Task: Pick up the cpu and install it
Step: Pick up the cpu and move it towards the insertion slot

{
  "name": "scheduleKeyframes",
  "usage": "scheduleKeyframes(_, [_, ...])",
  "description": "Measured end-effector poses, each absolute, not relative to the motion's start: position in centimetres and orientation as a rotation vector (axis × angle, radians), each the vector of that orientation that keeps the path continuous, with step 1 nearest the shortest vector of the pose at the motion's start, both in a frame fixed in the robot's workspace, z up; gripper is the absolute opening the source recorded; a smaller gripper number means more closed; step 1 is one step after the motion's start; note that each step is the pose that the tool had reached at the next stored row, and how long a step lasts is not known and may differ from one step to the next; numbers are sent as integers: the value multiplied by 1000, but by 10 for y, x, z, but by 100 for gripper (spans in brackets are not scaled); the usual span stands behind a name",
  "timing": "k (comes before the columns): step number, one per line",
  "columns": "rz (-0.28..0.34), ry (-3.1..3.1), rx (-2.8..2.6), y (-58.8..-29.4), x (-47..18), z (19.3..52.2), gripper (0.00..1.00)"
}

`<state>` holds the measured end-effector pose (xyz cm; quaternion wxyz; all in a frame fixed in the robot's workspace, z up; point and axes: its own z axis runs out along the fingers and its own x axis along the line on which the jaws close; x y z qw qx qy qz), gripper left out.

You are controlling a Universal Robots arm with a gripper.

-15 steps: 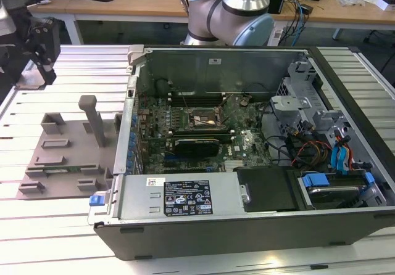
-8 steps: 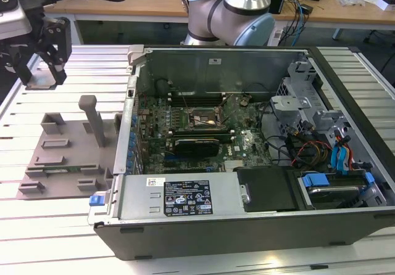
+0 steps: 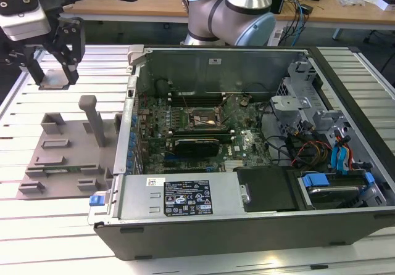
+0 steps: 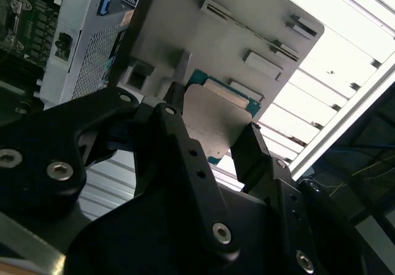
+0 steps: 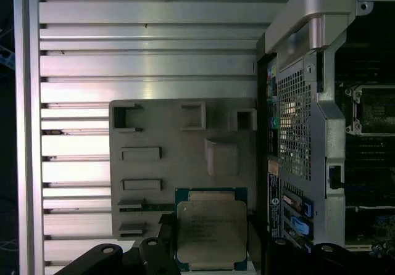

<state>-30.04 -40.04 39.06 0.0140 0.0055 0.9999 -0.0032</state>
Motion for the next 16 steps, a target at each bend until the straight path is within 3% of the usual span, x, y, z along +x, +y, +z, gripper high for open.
scheduleKeyframes(16, [-10, 3114, 17, -400, -265, 391, 55])
